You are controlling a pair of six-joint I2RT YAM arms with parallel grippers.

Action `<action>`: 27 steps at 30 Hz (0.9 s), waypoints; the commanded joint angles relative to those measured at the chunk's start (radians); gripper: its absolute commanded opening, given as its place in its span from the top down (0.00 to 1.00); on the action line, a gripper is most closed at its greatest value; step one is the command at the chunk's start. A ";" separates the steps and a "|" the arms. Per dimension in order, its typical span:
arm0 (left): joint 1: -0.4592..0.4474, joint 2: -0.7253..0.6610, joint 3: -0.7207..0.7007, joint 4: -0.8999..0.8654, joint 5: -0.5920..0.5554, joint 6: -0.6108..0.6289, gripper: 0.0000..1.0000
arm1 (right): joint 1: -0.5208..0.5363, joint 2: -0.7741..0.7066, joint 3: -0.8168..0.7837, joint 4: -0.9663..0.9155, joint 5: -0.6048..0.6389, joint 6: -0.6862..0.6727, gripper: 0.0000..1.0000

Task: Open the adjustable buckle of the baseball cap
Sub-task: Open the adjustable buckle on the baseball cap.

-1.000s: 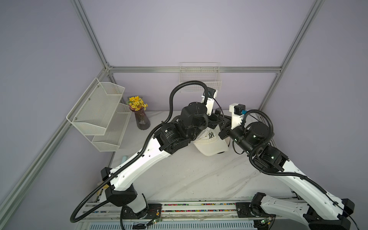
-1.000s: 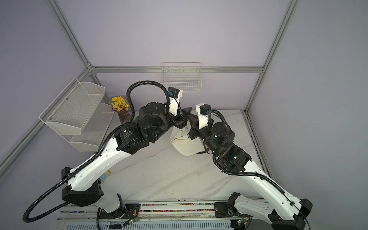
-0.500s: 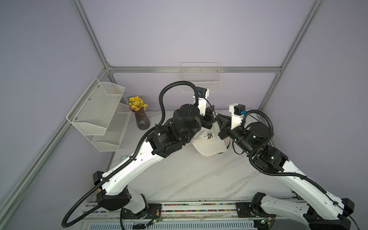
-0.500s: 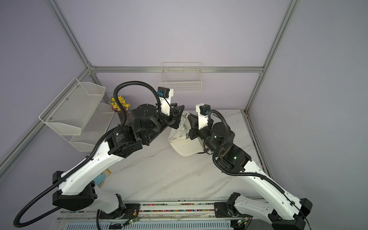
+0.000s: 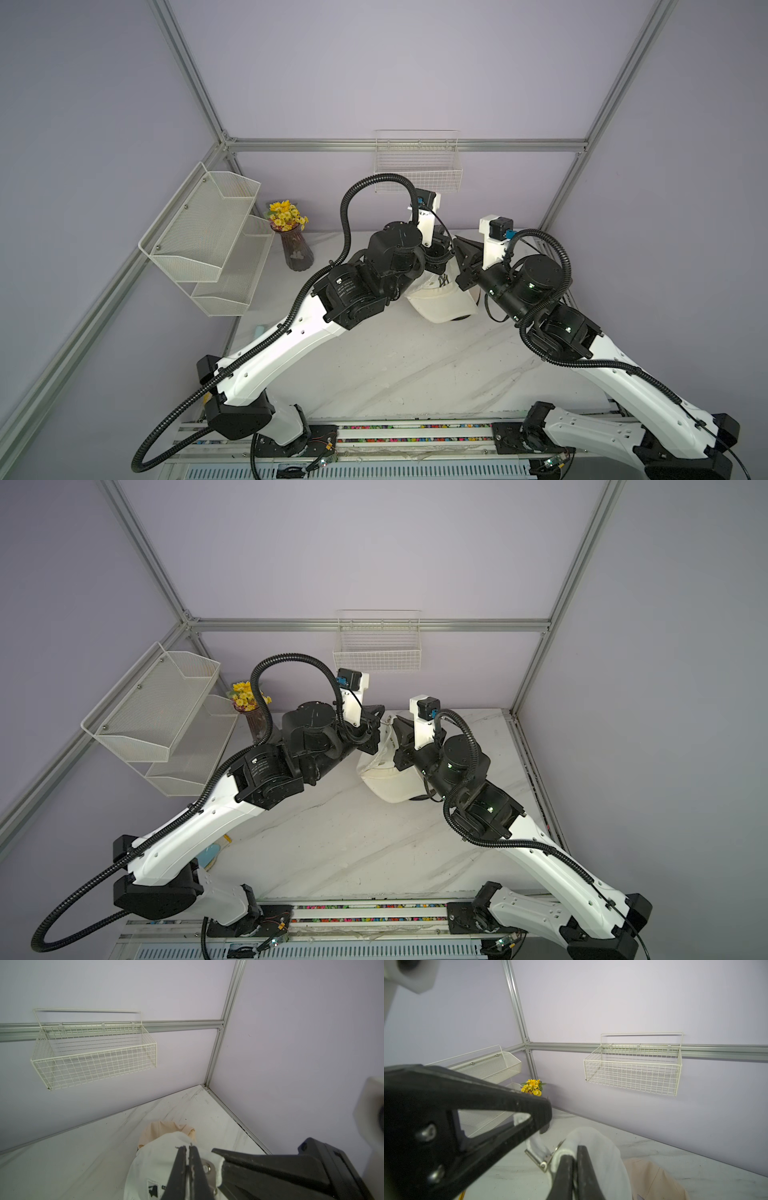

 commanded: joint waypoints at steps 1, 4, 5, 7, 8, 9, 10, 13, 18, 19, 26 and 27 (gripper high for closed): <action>0.002 -0.040 -0.059 0.018 0.050 -0.067 1.00 | 0.008 -0.020 0.022 0.103 0.027 0.020 1.00; 0.001 -0.051 -0.112 0.027 0.079 -0.104 1.00 | 0.008 -0.020 0.023 0.133 0.036 0.042 1.00; 0.001 -0.055 -0.129 0.035 0.088 -0.113 1.00 | 0.008 -0.019 0.025 0.143 0.036 0.052 1.00; -0.004 -0.058 -0.159 0.049 0.100 -0.128 1.00 | 0.008 -0.017 0.026 0.169 0.035 0.071 1.00; -0.007 -0.059 -0.169 0.054 0.101 -0.131 1.00 | 0.008 -0.017 0.025 0.178 0.034 0.080 1.00; -0.011 -0.061 -0.180 0.062 0.103 -0.136 1.00 | 0.008 -0.017 0.023 0.193 0.033 0.094 1.00; -0.014 -0.066 -0.193 0.069 0.108 -0.140 1.00 | 0.007 -0.020 0.019 0.212 0.035 0.104 1.00; -0.026 -0.077 -0.243 0.092 0.108 -0.159 1.00 | 0.008 -0.026 0.019 0.240 0.050 0.123 1.00; -0.043 -0.120 -0.350 0.152 0.118 -0.204 1.00 | 0.008 -0.026 0.029 0.266 0.080 0.133 1.00; -0.048 -0.132 -0.362 0.157 0.108 -0.205 1.00 | 0.008 -0.023 0.032 0.269 0.083 0.135 1.00; -0.062 -0.173 -0.411 0.182 0.062 -0.208 1.00 | 0.008 -0.029 0.035 0.292 0.109 0.145 1.00; -0.063 -0.170 -0.420 0.189 0.066 -0.211 1.00 | 0.008 -0.029 0.038 0.294 0.104 0.149 1.00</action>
